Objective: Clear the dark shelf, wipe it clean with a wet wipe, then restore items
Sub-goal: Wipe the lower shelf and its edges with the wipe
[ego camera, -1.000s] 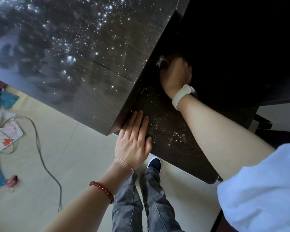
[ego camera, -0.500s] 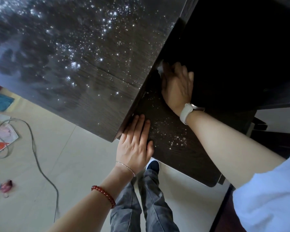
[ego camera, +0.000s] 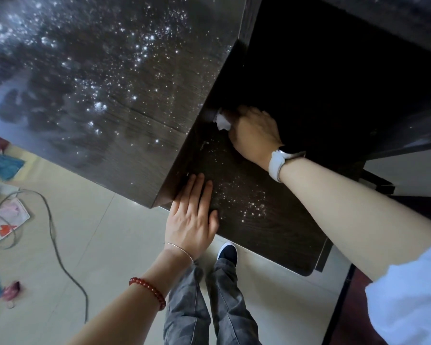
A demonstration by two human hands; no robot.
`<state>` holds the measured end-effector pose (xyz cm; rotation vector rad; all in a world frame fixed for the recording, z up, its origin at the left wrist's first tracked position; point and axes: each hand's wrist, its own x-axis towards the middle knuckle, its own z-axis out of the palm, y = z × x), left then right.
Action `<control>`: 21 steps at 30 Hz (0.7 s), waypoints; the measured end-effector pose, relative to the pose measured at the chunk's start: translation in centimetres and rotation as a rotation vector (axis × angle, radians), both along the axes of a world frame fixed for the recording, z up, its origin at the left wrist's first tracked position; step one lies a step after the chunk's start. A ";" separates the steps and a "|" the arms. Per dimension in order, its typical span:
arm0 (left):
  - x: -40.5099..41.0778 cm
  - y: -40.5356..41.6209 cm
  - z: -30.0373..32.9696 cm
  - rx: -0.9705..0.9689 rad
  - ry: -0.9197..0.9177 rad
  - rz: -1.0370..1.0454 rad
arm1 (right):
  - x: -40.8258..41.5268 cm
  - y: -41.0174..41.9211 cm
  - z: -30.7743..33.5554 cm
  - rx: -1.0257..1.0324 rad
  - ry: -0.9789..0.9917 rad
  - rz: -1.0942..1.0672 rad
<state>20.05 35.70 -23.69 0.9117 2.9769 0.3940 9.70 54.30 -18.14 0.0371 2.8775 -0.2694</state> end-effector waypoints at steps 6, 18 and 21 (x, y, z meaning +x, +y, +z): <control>0.0 0.0 -0.1 0.019 0.006 -0.004 | 1.4 -1.6 -2.2 0.058 0.127 -0.079; 0.0 -0.2 -0.2 0.027 -0.022 -0.014 | -0.3 -1.8 -2.2 -0.101 0.268 -0.199; 0.0 -0.2 0.0 0.014 -0.038 -0.019 | -0.1 -1.7 -2.6 -0.140 0.228 -0.152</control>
